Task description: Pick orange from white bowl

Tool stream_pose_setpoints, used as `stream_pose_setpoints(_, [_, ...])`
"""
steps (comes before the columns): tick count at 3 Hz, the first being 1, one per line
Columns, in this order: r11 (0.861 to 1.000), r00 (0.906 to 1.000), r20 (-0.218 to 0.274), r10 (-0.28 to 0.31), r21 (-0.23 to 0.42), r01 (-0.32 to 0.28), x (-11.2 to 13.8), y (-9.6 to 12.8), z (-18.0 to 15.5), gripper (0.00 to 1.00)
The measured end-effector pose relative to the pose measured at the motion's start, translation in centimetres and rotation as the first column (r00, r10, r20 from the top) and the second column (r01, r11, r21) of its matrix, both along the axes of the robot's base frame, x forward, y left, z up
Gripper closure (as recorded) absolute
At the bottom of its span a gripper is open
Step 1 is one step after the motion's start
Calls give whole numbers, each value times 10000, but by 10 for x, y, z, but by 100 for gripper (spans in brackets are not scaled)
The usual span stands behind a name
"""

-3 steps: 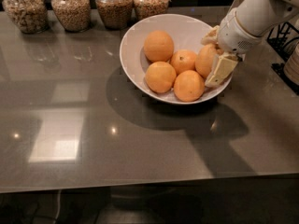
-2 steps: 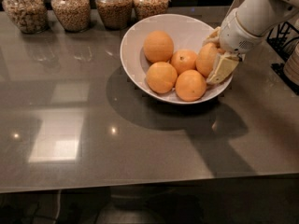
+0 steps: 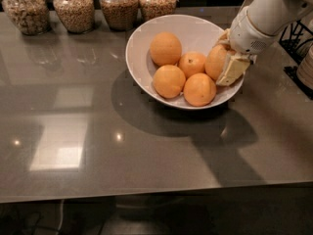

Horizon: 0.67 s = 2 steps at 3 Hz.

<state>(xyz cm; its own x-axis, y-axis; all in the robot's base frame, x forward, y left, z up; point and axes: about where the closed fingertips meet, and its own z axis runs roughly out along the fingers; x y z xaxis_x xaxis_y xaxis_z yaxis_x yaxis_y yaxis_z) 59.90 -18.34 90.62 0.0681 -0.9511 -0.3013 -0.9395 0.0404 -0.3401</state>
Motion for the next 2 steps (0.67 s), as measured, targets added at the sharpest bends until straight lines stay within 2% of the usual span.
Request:
stream_pose_setpoints(1, [9988,9999,23,126,465,-127,-7,-1,17,94])
stream_pose_setpoints(2, [9862,9992,21,406,1606,-404,-21,-5,44,100])
